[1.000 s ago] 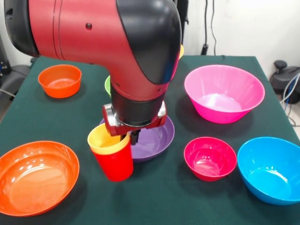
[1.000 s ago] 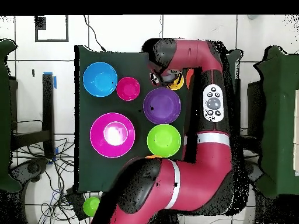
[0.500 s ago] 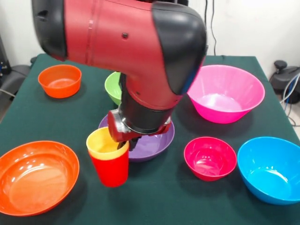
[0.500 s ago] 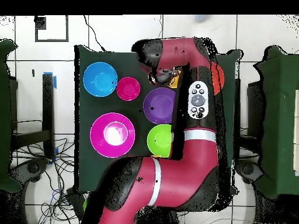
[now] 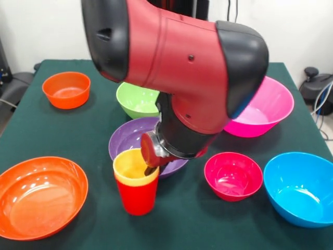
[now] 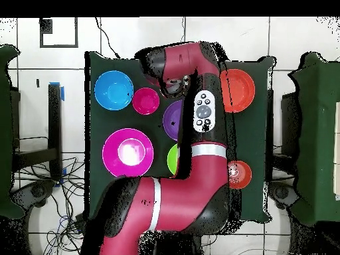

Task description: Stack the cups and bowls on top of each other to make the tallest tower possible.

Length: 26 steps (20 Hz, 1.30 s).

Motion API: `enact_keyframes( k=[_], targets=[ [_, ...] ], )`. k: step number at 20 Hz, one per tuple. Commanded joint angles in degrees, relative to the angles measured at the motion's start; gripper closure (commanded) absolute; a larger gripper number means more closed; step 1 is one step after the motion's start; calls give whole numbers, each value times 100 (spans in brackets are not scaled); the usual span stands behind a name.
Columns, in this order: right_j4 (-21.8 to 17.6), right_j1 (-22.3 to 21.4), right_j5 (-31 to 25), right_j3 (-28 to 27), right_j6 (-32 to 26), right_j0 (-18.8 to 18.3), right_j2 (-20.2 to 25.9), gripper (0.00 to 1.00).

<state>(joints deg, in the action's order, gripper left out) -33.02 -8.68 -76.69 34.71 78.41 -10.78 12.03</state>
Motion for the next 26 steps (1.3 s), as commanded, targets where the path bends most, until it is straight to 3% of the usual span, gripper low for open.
enact_keyframes(
  k=[1,7,26],
  targets=[
    [-344,138,113,-313,-283,186,44,100],
    [-148,260,198,-371,-657,38,189,100],
    [-127,693,-656,-1146,-1287,53,320,100]
  ],
)
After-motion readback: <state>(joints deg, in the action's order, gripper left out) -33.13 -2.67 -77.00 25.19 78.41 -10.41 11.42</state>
